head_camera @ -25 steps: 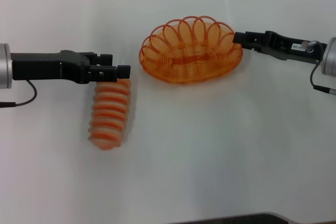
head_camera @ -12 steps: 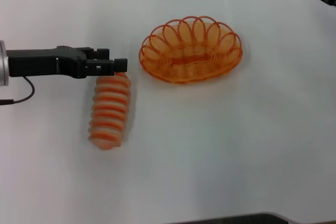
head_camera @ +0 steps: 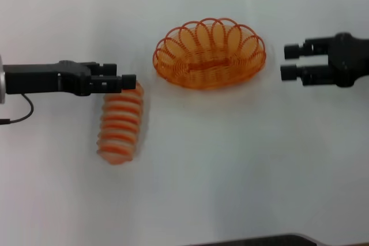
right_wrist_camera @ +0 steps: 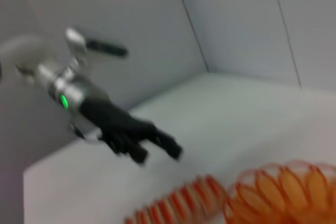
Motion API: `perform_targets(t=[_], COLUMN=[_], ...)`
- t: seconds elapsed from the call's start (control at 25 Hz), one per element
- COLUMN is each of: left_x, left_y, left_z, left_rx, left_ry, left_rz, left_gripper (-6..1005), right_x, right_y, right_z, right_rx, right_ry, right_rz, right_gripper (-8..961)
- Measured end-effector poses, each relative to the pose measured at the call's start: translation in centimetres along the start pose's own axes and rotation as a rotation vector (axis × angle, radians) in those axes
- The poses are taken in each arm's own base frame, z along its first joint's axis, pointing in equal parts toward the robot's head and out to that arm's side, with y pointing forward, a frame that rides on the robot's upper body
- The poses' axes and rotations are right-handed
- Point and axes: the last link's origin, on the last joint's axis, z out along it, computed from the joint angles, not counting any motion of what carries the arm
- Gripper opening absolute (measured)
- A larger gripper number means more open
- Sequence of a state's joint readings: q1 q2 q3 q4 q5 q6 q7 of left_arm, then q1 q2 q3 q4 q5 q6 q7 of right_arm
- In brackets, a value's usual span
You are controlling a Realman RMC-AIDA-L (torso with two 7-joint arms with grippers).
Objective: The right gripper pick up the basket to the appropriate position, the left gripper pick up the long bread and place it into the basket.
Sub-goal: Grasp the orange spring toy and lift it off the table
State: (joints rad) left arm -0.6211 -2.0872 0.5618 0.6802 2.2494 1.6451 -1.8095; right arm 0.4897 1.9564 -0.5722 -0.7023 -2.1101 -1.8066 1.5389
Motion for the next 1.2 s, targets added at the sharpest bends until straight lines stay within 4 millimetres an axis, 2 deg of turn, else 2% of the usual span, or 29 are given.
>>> perform_targets(t=[0.12, 0.28, 0.44, 0.72, 0.84, 0.88, 1.2], left_x=[0.4, 2.4, 4.6, 6.4, 6.6, 6.6, 6.5], left_y=[-0.2, 0.0, 1.1, 2.8, 2.8, 2.7, 2.5], left_z=[-1.0, -2.9, -3.0, 0.0, 1.4, 2.5, 4.6], left_rx=[0.038, 0.149, 0.271, 0.447, 0.499, 0.514, 0.538], left_ry=[-0.027, -0.095, -0.206, -0.357, -0.384, -0.405, -0.45], left_rz=[-0.041, -0.121, -0.172, -0.237, -0.246, -0.254, -0.264], left_gripper=[860, 860, 860, 860, 861, 861, 821], right_x=[0.5, 0.8, 1.0, 1.0, 1.0, 0.9, 0.4], right_y=[-0.4, -0.8, -1.0, -1.5, -1.7, -1.8, -1.8], right_z=[-0.1, 0.1, 0.3, 0.5, 0.5, 0.6, 0.8], right_rx=[0.031, 0.065, 0.083, 0.112, 0.13, 0.136, 0.129], right_ry=[0.039, 0.043, 0.046, 0.044, 0.041, 0.042, 0.04], right_rz=[0.009, 0.017, 0.022, 0.037, 0.044, 0.047, 0.044], right_gripper=[633, 632, 631, 629, 628, 628, 626])
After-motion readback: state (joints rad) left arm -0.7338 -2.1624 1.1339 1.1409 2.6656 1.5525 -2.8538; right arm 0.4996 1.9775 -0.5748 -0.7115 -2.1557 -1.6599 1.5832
